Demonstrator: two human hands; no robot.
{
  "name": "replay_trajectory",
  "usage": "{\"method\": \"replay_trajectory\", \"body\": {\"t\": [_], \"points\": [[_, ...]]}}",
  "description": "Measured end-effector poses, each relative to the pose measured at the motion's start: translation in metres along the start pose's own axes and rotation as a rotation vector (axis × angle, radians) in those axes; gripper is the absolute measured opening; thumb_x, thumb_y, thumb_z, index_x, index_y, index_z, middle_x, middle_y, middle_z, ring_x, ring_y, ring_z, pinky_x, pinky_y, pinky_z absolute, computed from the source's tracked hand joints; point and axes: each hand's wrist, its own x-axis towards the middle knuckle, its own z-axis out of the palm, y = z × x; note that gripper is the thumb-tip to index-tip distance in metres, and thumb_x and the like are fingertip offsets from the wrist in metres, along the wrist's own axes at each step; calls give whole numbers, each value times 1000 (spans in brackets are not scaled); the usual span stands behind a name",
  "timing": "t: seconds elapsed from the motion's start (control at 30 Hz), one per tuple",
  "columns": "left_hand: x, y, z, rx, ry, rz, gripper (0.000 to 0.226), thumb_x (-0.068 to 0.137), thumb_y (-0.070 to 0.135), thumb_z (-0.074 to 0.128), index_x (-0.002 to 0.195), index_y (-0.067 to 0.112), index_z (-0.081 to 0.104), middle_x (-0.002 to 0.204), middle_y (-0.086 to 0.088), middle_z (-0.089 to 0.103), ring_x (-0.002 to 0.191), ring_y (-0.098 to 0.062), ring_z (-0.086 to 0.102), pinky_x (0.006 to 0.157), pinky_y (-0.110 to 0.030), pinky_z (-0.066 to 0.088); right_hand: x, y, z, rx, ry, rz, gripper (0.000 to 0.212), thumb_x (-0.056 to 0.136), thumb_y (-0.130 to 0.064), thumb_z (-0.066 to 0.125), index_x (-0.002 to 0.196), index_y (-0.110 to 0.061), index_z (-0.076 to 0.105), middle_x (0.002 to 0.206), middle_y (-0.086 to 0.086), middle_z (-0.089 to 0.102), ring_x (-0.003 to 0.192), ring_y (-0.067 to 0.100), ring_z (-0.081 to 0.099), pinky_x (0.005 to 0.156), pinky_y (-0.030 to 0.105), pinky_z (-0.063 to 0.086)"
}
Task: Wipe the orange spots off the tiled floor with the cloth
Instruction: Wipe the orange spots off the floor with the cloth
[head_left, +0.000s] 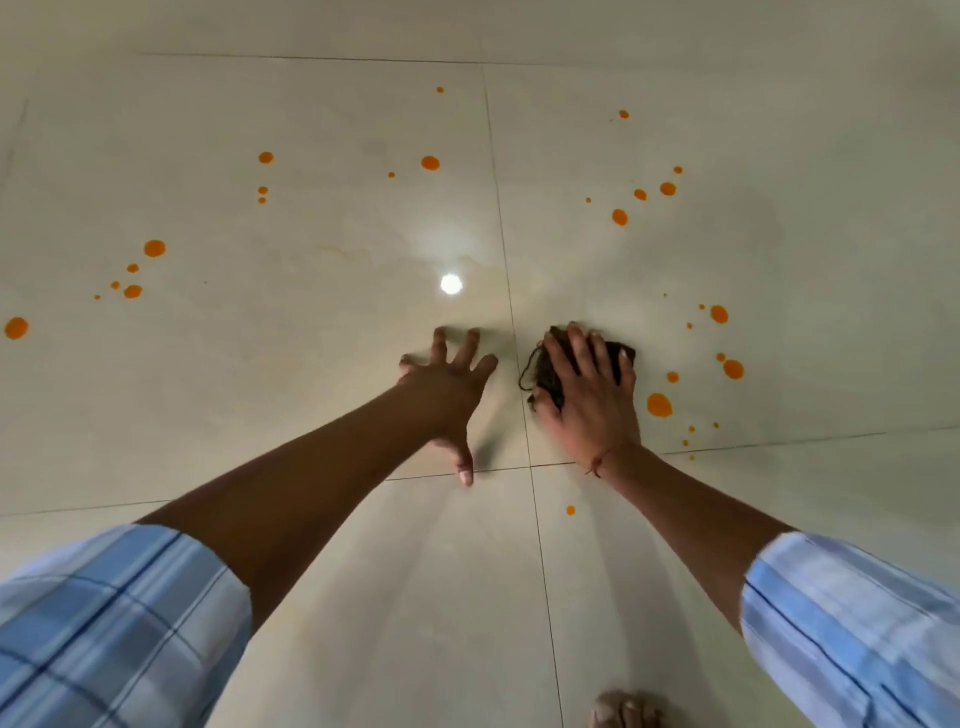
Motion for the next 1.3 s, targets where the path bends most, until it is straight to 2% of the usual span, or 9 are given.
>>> {"method": "replay_trajectory", "body": {"t": [0.2,0.37,0.53,0.7,0.8,0.87,1.07,1.17,1.3], "points": [[-2,10,4,41,51,-18,148,41,68,83,149,20,-6,156,-14,-24,140,-51,-16,105,-67,23,-103,23,23,3,-45,-246,73,86,-59,42,151,-30,27,159,4,26,145,31,26,116,57,20],[2,13,12,145,146,95,153,43,68,82,148,24,-20,154,-9,-32,142,-43,-19,108,-63,21,-62,11,18,28,37,93,72,87,-56,36,152,-29,24,161,5,21,147,30,19,119,55,10],[-4,21,0,70,63,107,145,45,51,90,150,21,-5,157,-11,-8,143,-45,-6,103,-62,33,-149,6,34,42,-46,-208,76,84,-61,45,152,-30,27,158,4,27,143,32,29,118,53,11],[5,45,-3,11,76,22,140,42,53,90,147,17,4,150,-13,4,140,-49,2,100,-61,38,-40,53,5,4,36,190,74,86,-55,37,153,-26,23,160,6,22,146,31,19,117,55,14],[14,56,-5,25,201,81,142,42,55,89,148,18,1,156,-14,-7,143,-43,-2,109,-62,24,-24,69,4,-13,6,146,73,87,-56,25,153,-28,20,162,4,17,148,29,14,118,54,11],[21,65,-7,22,171,146,146,44,54,89,150,21,-6,158,-11,-15,144,-42,-9,110,-63,19,-19,81,1,-22,-10,91,72,87,-57,24,153,-29,19,162,2,17,148,28,14,118,53,11],[29,82,-10,-20,66,115,147,44,59,87,151,19,-6,158,-11,-12,142,-45,-11,107,-67,21,-81,89,15,-2,56,232,72,86,-54,37,152,-28,22,160,4,24,145,31,23,117,57,17],[30,87,-12,-25,138,99,139,46,67,82,149,18,3,154,-12,1,140,-46,1,104,-64,28,-92,101,16,2,3,170,72,86,-55,35,152,-30,22,160,4,24,146,31,22,117,57,16],[54,102,-25,-175,261,100,134,45,73,77,146,21,7,154,-9,0,141,-40,3,107,-62,24,-44,109,11,28,41,335,70,88,-53,30,153,-29,19,160,4,21,148,30,16,118,57,10]]}}
